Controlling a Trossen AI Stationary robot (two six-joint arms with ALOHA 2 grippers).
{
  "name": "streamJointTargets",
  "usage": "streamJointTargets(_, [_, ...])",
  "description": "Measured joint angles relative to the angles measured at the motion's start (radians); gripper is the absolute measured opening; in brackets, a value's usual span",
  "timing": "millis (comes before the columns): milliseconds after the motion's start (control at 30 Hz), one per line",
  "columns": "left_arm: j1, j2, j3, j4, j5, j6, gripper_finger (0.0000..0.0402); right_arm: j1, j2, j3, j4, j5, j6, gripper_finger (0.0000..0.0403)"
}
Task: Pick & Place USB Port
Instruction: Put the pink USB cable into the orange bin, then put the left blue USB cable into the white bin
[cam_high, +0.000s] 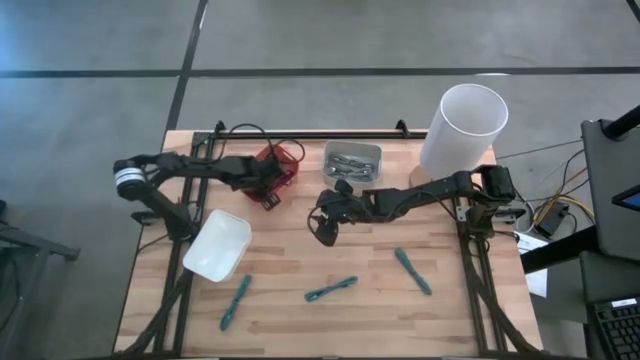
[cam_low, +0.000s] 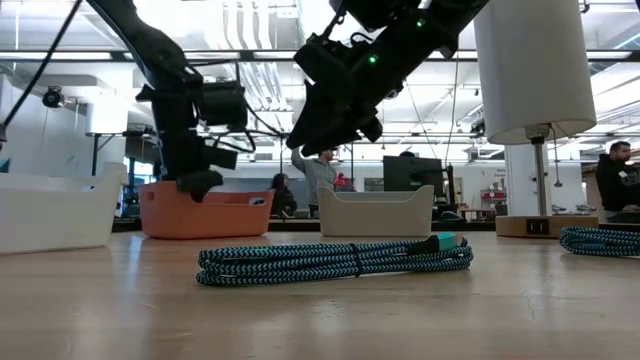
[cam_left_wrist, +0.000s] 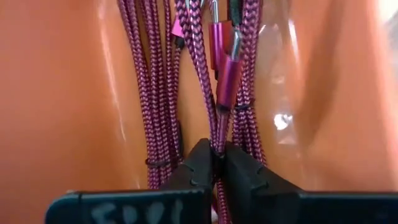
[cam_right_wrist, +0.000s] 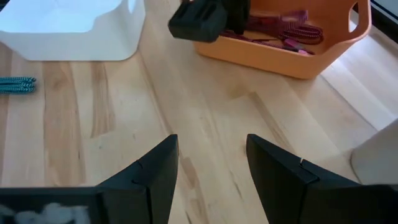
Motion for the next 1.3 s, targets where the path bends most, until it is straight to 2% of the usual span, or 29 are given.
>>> streamJointTargets(267, [0.0, 0.05, 0.015, -0.004, -0.035, 0.021, 0.0074, 0.0, 0.0, -0.008, 0.001, 0.0, -0.004, 0.0187])
streamJointTargets(500, [0.0, 0.028, 0.029, 0.003, -0.069, 0.034, 0.0109, 0.0, 0.0, -0.018, 0.0, -0.008, -0.001, 0.0187])
streamJointTargets(867, [-0.004, -0.021, 0.07, 0.008, -0.069, 0.055, 0.0112, 0.011, 0.0, -0.019, -0.001, -0.029, 0.0, 0.0187])
streamJointTargets(1167, [-0.027, -0.111, 0.073, 0.003, -0.045, 0.053, 0.0112, 0.04, 0.0, -0.019, -0.003, -0.177, -0.003, 0.0187])
streamJointTargets(1300, [-0.052, -0.169, 0.073, 0.004, 0.044, 0.052, 0.0111, 0.062, 0.0, -0.02, -0.004, -0.222, -0.004, 0.0187])
